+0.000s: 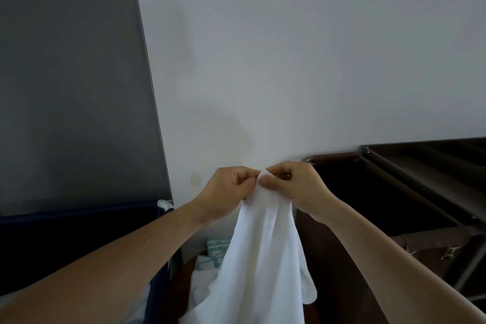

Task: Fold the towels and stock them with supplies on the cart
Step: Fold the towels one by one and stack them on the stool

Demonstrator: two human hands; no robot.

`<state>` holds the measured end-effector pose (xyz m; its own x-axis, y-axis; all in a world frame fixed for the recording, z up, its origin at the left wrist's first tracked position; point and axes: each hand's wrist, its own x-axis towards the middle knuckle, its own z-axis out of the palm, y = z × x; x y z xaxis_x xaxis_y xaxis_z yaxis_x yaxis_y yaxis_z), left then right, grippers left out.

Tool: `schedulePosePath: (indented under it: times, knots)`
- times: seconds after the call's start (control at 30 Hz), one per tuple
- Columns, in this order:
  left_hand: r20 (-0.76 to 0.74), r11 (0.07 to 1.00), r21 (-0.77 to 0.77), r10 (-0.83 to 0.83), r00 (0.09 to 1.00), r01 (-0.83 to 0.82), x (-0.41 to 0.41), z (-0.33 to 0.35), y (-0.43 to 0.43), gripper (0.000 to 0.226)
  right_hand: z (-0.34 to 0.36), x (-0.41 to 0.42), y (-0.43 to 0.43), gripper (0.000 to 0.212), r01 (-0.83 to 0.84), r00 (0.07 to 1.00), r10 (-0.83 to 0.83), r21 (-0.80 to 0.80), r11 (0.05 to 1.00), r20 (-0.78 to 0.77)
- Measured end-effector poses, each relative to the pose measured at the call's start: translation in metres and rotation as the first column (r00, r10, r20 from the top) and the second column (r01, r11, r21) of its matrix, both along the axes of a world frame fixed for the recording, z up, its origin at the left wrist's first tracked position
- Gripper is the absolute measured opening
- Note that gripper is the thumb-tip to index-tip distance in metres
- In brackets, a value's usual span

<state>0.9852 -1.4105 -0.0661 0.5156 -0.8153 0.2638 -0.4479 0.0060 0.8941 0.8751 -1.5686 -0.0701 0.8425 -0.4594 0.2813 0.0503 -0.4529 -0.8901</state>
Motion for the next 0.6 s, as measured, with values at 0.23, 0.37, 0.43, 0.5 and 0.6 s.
schedulePosePath:
  times: [0.23,0.37,0.43,0.5,0.6]
  knots:
    - [0.03,0.998,-0.025,0.056,0.998,-0.056,0.0,-0.002,0.001,0.02,-0.002,0.0,0.002,0.014,-0.023,0.998,0.026,0.053,0.998,-0.061]
    - [-0.081,0.999,-0.032,0.02,0.997,-0.022,0.008,0.001,0.002,0.019,0.005,0.003,0.002,0.019,0.009,1.0,-0.012,-0.113,0.994,-0.023]
    - [-0.154,0.998,-0.054,-0.036,0.987,0.028,0.011,0.0,0.003,0.024,0.014,0.006,0.001,0.018,0.022,0.999,-0.013,-0.17,0.985,0.052]
    - [-0.134,0.996,-0.069,-0.061,0.989,0.052,0.014,-0.001,0.004,0.024,0.03,0.008,-0.003,0.018,0.047,0.987,-0.023,-0.147,0.988,0.16]
    - [-0.053,0.993,-0.112,-0.048,0.997,0.041,0.019,0.003,0.011,0.02,0.068,0.011,-0.012,0.013,0.108,0.938,-0.083,-0.058,0.992,0.337]
